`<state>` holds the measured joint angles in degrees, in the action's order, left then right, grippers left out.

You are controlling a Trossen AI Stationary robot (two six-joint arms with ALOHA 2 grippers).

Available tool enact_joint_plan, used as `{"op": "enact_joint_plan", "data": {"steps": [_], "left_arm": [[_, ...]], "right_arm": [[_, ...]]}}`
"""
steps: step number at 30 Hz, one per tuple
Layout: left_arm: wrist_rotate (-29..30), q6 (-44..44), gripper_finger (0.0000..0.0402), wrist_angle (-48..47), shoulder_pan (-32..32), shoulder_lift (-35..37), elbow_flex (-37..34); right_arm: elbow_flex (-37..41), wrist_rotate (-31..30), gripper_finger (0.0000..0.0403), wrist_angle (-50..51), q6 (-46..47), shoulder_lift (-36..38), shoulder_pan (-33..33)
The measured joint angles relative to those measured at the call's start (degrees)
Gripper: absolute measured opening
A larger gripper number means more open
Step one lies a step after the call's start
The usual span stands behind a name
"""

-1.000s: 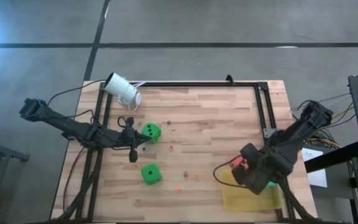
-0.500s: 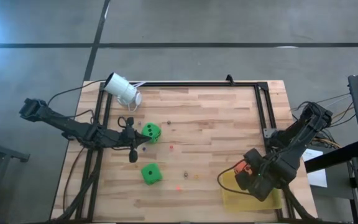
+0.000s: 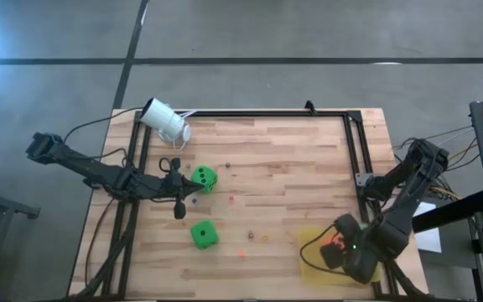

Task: Pick & Place Dice
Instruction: Put the large orange die into the yellow bin

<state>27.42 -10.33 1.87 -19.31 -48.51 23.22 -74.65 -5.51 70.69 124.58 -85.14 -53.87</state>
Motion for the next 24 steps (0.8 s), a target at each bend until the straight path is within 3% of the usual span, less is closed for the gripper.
{"op": "enact_joint_plan", "data": {"steps": [3,10,24], "left_arm": [[0.00,0.02,0.0006,-0.12,0.00,0.00,0.00],[0.00,0.00,0.0006,-0.22,0.00,0.00,0.00],[0.00,0.75,0.0006,0.02,0.00,0.00,0.02]], "right_arm": [[-0.03,1.06,0.0306,-1.27,3.20,-1.25,-1.94],[-1.70,10.69,0.0306,-0.59,5.27,-6.06,-4.38],[-2.71,16.46,0.0308,6.70,7.05,-9.56,-4.78]]}}
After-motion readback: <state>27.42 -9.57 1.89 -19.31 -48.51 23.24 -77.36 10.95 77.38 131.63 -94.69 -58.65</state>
